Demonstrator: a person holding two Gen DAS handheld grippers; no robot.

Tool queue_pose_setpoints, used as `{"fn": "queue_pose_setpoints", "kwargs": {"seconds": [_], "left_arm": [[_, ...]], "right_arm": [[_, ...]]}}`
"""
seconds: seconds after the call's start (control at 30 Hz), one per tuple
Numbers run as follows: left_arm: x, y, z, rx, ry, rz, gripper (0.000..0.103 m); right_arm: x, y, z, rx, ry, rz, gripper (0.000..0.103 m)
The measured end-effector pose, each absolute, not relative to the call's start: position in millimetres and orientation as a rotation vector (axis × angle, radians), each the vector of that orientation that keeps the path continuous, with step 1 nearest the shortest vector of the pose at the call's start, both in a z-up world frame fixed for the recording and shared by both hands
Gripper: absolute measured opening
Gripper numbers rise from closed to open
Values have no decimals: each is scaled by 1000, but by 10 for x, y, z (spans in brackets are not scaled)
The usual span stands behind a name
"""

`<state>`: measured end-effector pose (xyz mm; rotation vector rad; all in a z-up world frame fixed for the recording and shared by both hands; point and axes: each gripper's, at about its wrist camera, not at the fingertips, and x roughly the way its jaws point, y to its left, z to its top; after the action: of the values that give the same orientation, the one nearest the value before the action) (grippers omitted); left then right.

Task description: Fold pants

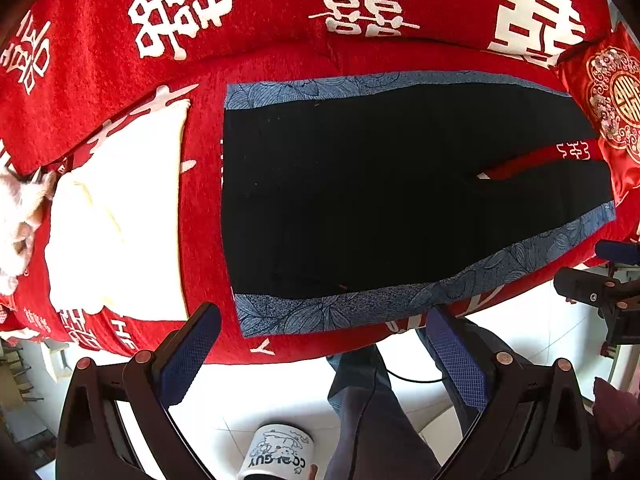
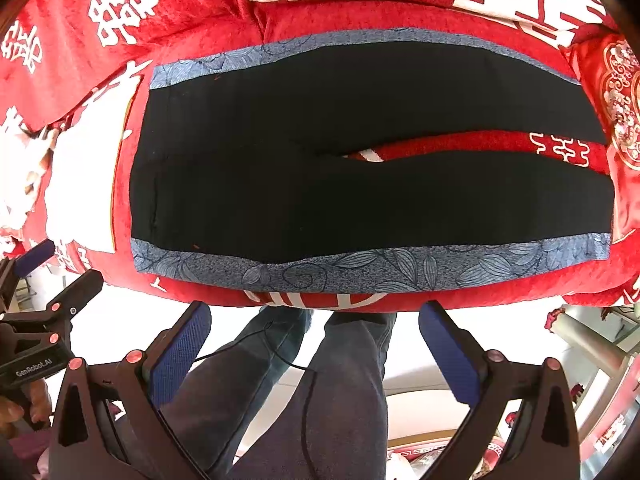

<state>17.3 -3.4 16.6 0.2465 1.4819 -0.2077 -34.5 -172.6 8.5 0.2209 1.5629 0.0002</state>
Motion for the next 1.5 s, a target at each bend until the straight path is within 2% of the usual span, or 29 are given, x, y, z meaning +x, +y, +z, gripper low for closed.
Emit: {"fn": "queue_pose_setpoints", "kwargs": {"seconds": [1.5], "left_arm": [[158, 68, 200, 233, 1474, -198, 103]], "right_arm": [[-336, -1638, 129, 201, 1555, -10, 103]]}}
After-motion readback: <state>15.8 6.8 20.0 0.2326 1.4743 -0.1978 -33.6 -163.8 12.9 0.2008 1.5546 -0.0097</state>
